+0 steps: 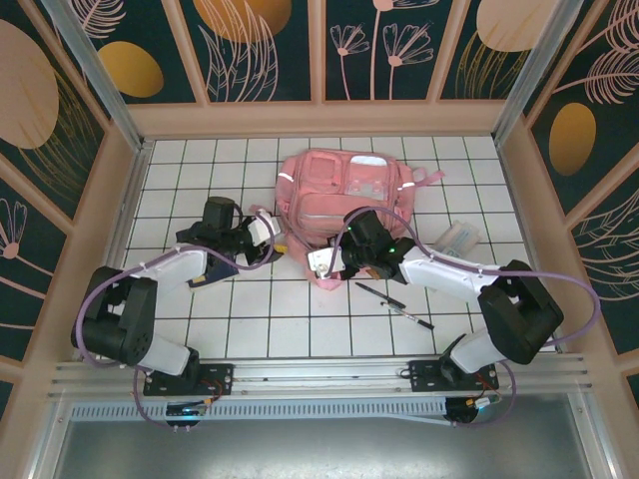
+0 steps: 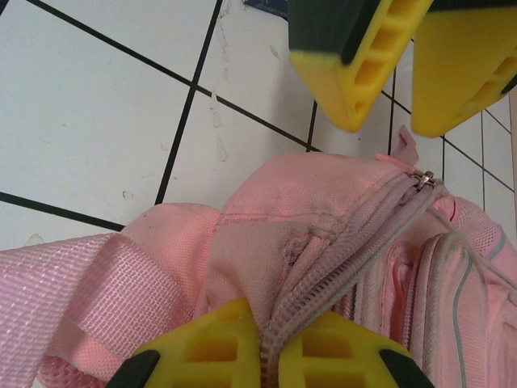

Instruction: Pack the student bag

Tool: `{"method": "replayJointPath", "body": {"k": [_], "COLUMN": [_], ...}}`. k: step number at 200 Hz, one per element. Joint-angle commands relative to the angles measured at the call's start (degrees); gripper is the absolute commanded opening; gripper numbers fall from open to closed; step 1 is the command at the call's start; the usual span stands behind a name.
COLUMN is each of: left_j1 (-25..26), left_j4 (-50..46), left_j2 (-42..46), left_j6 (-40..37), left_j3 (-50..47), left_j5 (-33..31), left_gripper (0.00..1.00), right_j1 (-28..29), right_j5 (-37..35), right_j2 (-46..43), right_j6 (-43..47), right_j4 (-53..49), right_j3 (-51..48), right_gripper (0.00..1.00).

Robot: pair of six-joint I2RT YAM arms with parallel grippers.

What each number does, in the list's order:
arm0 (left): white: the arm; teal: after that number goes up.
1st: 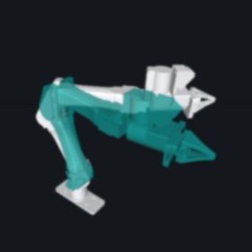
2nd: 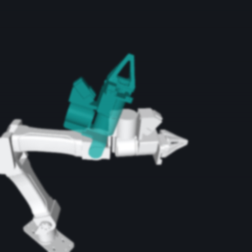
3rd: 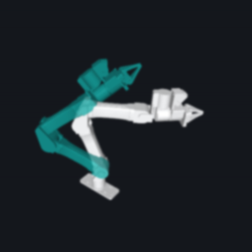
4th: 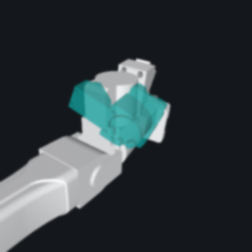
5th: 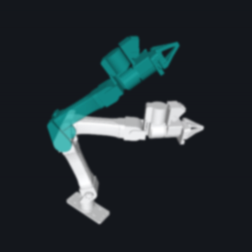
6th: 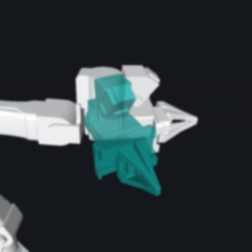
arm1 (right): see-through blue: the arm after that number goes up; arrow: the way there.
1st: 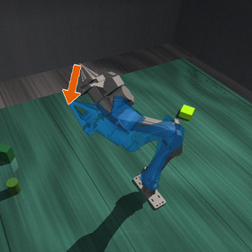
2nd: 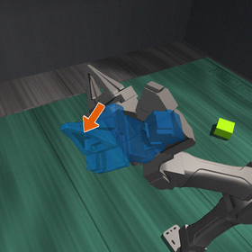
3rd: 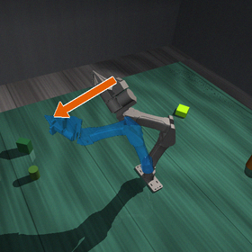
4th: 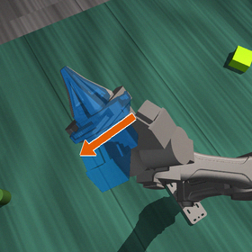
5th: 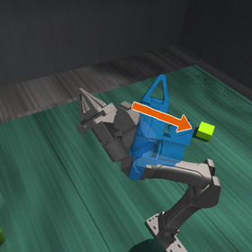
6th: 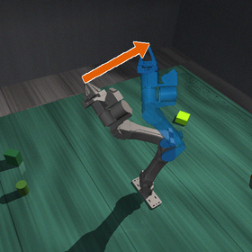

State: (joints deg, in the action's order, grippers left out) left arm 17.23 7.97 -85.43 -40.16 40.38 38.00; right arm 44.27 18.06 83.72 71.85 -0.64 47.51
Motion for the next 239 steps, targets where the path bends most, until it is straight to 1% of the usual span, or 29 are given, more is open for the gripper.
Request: {"method": "replayJointPath", "body": {"k": [1,32,52,71,87,105,113,126,135,144,166,191,204,230,239], "left_j1": [0.68,1.33,1.49,1.49,1.49,1.49,1.49,1.49,1.40,1.08,-1.16,-5.43,-6.80,-7.29,-7.55], "left_j4": [5.30,3.37,1.16,1.04,0.73,-1.02,-1.16,-0.44,-1.16,-2.04,-2.91,0.24,0.84,-1.34,-2.37], "left_j2": [-1.40,-4.18,-4.97,-5.18,-5.96,-7.06,-7.46,-7.99,-8.30,-8.57,-8.53,-7.16,-7.11,-10.94,-13.20], "left_j6": [-0.06,-1.01,-3.10,-4.06,-4.33,-4.92,-3.89,-0.25,0.29,0.33,1.96,6.12,6.32,5.66,6.10], "left_j3": [0.53,3.04,4.63,5.23,6.13,7.89,8.55,9.70,10.45,11.08,12.09,11.22,11.03,14.22,15.84], "left_j5": [-2.43,-4.41,-3.14,-1.75,-2.04,-2.61,-4.15,-10.03,-13.57,-15.63,-17.48,-18.55,-19.45,-25.58,-26.69], "left_gripper": [0.50,0.47,0.41,0.36,0.23,0.00,0.00,0.00,0.00,0.00,0.00,0.00,0.00,0.00,0.00], "right_j1": [1.26,2.24,2.91,3.59,4.10,4.24,4.28,4.24,4.24,4.25,4.25,4.24,4.33,4.98,5.49], "right_j5": [2.85,3.36,3.47,3.08,2.50,2.33,2.17,1.72,1.49,1.23,0.74,1.16,1.27,1.71,1.63], "right_j2": [-3.77,-4.36,-4.39,-4.29,-4.19,-4.23,-4.27,-4.57,-4.92,-5.10,-5.06,-5.15,-5.24,-4.83,-4.35], "right_j6": [1.09,1.01,1.18,1.85,2.39,2.33,2.28,2.39,2.32,2.30,2.17,1.92,1.80,2.06,2.22], "right_j4": [3.11,3.63,3.79,3.74,3.82,4.00,4.07,4.22,4.58,4.95,5.44,5.61,5.97,6.21,6.10], "right_j3": [2.50,2.47,2.43,2.20,1.93,1.63,1.47,1.00,0.47,0.06,-0.81,-1.35,-1.45,-1.39,-1.21], "right_gripper": [0.00,0.00,0.00,0.00,0.00,0.00,0.00,0.00,0.00,0.00,0.00,0.00,0.00,0.00,0.00]}}
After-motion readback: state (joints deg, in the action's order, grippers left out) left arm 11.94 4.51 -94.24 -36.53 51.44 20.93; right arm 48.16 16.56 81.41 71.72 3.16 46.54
